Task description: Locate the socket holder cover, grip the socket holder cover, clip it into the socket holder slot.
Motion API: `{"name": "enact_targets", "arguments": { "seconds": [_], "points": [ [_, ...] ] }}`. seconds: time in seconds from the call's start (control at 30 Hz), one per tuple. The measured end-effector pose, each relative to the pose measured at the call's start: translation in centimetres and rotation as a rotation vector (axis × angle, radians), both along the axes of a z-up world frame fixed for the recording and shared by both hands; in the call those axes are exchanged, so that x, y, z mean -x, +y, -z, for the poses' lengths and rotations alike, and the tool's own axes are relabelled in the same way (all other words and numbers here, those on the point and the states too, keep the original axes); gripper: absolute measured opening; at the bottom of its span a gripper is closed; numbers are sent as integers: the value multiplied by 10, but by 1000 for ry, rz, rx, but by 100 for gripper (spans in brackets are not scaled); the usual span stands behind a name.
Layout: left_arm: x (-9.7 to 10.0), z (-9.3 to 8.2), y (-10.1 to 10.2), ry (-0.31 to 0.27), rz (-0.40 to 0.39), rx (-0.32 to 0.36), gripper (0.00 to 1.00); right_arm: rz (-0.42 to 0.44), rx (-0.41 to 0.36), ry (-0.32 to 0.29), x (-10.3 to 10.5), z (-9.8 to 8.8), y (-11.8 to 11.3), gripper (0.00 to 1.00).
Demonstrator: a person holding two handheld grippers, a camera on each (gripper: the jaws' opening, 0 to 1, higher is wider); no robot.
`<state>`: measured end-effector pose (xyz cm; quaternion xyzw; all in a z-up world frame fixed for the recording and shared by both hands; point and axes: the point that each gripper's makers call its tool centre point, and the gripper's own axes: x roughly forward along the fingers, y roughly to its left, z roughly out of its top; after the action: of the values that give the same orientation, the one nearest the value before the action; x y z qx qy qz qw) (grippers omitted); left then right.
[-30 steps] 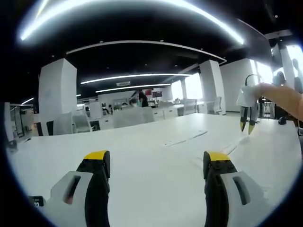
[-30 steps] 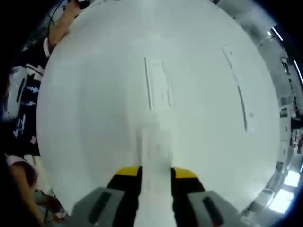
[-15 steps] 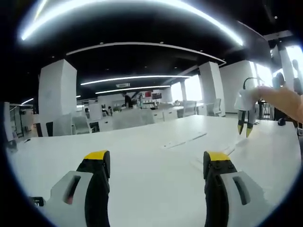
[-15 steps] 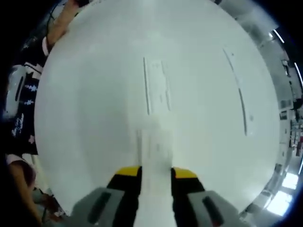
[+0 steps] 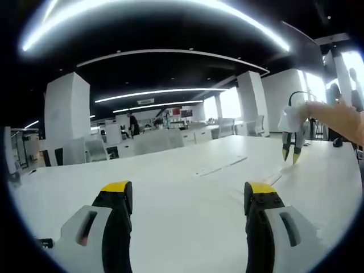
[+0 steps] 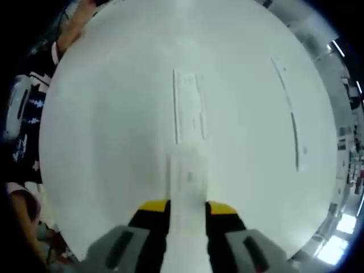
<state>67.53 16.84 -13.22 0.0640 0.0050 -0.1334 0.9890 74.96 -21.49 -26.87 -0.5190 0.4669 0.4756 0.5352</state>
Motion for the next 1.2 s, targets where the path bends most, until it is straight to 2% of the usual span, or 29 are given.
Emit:
{"name": "enact_targets", "arguments": {
  "seconds": [0.33,1.2],
  "points": [
    [0,1,0,2,-1,-1,79,-52,21,8,-8,2,8,26],
    [0,5,-1,15,-1,-13,79,-86,25,31,-8,8,12,26]
  ]
}}
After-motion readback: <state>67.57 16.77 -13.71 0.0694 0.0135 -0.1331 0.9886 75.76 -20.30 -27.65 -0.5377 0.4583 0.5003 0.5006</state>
